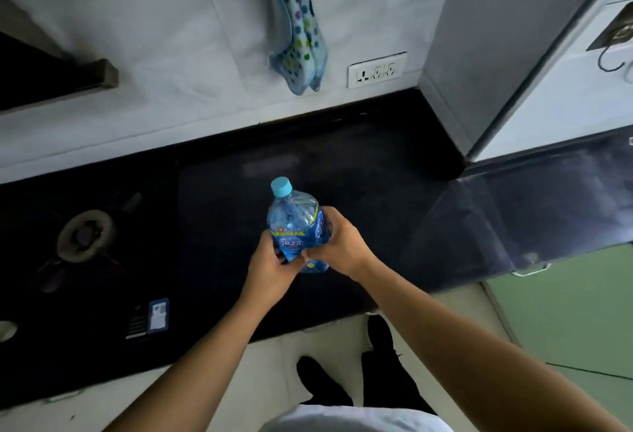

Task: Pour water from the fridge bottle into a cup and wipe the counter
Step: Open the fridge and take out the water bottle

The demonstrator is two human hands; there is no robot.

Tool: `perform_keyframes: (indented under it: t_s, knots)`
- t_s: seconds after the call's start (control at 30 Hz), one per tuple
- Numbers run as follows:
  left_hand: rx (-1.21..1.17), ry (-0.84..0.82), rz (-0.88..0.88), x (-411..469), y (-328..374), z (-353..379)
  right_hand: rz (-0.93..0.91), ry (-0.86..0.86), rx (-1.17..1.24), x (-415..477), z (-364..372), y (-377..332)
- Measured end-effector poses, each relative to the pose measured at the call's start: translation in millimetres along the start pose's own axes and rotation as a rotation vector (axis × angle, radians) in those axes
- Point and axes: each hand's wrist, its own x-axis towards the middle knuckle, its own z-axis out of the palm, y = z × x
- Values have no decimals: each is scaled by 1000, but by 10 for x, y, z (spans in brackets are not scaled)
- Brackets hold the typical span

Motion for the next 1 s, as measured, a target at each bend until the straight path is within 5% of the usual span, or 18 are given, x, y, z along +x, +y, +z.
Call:
perform_keyframes:
  t_s: [0.63,1.0]
  knots:
    - [146,258,40,766,-120,506,-7,-129,-29,955,-297,358]
    - [320,152,7,748,-10,323,78,-78,-282,766,-311,57]
